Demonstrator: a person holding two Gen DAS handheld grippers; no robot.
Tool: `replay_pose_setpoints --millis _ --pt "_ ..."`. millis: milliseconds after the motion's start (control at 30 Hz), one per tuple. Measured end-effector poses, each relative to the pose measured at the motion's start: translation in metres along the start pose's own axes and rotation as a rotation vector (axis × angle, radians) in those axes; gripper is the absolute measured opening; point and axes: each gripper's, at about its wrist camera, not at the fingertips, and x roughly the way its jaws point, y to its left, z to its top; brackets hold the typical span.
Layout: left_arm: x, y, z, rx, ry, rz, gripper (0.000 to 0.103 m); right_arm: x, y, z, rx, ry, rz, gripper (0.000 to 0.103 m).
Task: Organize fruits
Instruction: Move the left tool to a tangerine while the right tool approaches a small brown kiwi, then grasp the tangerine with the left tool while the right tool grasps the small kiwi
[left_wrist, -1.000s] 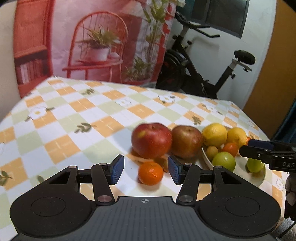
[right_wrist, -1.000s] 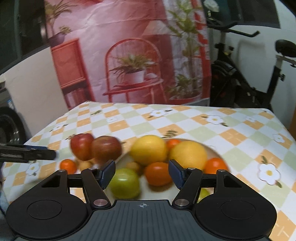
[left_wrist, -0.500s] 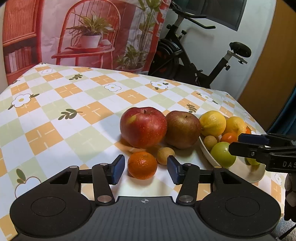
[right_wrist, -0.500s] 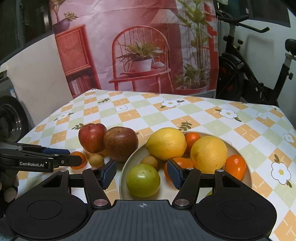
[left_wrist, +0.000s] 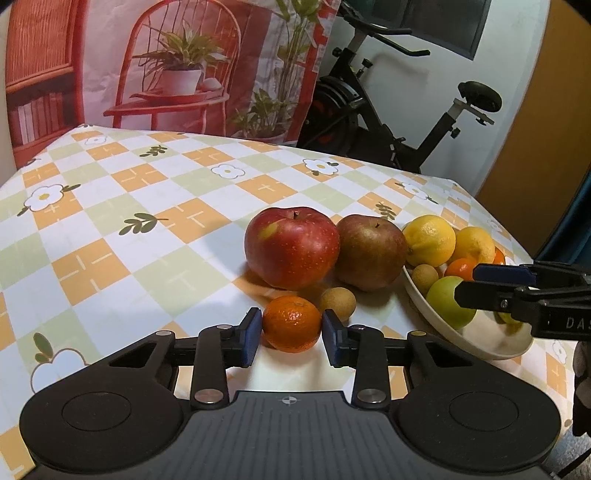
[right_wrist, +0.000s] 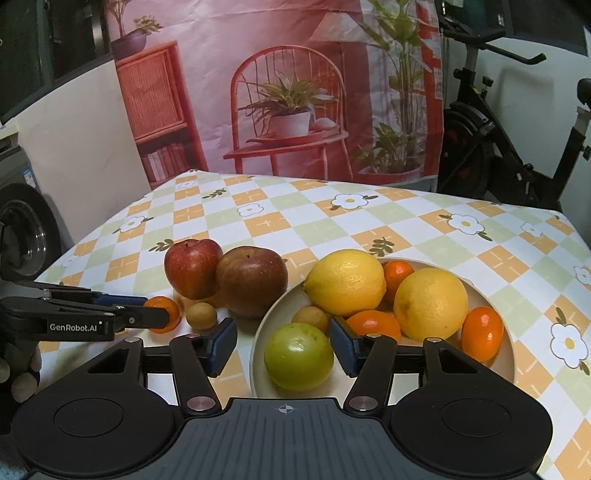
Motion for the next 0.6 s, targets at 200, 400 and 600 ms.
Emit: replay_pose_setpoints --millis 200,400,600 --pt "-0.014 0.009 -0.002 -0.013 -0.029 0.039 0.037 0.005 0.006 0.006 0.007 0.000 0.030 0.046" --pt "-0.031 0.026 -0.007 -0.033 -0.066 0.129 0.037 0.022 0.025 0.017 -0.028 0.026 0.088 0.041" --pt "-0.041 0.035 -0.011 -0.060 -0.076 0.156 0.037 0.057 0.051 0.018 -0.062 0.106 0.133 0.034"
